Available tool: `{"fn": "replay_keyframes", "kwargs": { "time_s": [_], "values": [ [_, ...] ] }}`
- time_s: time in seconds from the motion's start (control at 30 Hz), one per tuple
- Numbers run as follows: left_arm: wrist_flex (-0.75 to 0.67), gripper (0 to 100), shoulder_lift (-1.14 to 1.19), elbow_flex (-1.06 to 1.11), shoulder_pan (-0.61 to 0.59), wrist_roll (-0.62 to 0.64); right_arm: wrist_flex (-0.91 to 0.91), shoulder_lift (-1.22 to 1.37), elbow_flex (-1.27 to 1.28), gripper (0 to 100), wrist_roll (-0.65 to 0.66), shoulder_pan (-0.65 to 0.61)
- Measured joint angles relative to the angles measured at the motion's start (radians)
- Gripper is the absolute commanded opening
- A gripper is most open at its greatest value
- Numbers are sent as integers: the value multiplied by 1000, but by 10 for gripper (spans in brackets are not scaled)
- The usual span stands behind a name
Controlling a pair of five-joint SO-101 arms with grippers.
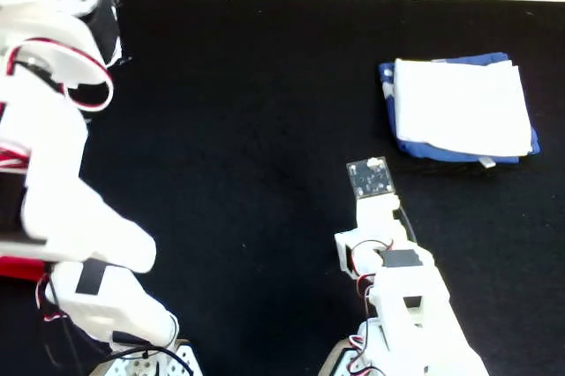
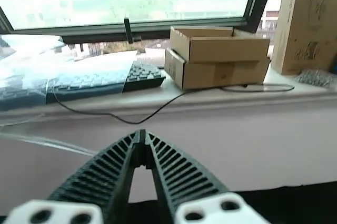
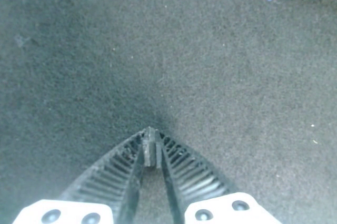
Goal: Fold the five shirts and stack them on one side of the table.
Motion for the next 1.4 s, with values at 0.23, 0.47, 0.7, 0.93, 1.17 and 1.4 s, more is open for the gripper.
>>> {"fn": "replay_keyframes", "kwargs": {
  "time_s": [0.23, 0.47, 0.7, 0.93, 1.17, 1.4],
  "values": [
    [282, 11, 160, 5, -255, -15, 0, 0, 0, 8, 0, 0],
    [307, 122, 334, 175, -617, -17, 0, 0, 0, 8, 0, 0],
    [307, 199, 341, 597, -827, -17, 0, 0, 0, 8, 0, 0],
    [296, 199, 342, 1048, -1037, -86, 0, 0, 0, 8, 0, 0],
    [89, 199, 342, 1303, -1209, -175, 0, 0, 0, 8, 0, 0],
    [-235, 199, 342, 1564, -1214, -212, 0, 0, 0, 8, 0, 0]
  ]
}}
